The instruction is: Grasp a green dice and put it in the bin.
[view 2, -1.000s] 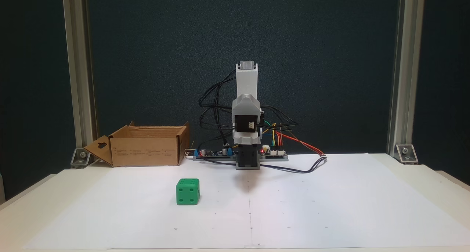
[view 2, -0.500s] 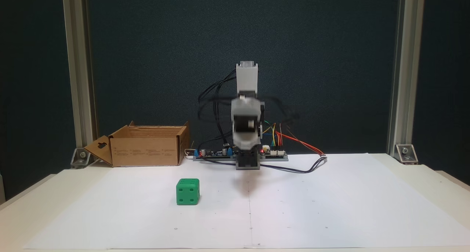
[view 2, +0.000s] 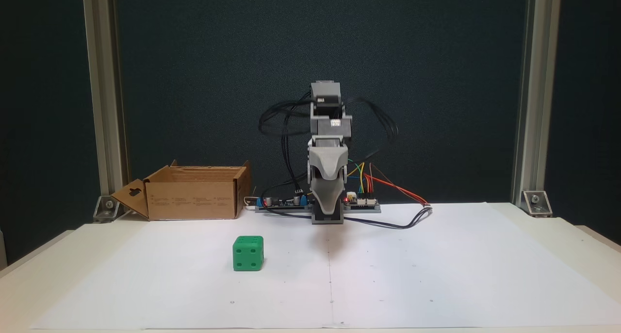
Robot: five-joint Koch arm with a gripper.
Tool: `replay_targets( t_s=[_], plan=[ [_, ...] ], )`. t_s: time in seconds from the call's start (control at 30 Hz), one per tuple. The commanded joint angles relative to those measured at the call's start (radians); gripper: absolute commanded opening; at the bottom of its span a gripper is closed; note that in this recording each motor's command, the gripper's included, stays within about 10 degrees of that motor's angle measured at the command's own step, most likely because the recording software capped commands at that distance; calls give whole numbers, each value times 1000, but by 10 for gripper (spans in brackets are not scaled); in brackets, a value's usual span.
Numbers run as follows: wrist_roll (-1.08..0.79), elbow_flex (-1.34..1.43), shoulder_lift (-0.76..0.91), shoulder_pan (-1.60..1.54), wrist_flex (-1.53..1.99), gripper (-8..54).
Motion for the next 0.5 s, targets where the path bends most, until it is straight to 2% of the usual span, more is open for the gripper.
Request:
replay_targets(
  t_s=[0.0,0.27,0.47],
  plan=[
    [-5,-152,-66,9,158,430],
    [28,-541,-353,133,656,435],
    [51,-776,-448,235,1004,452]
  ],
)
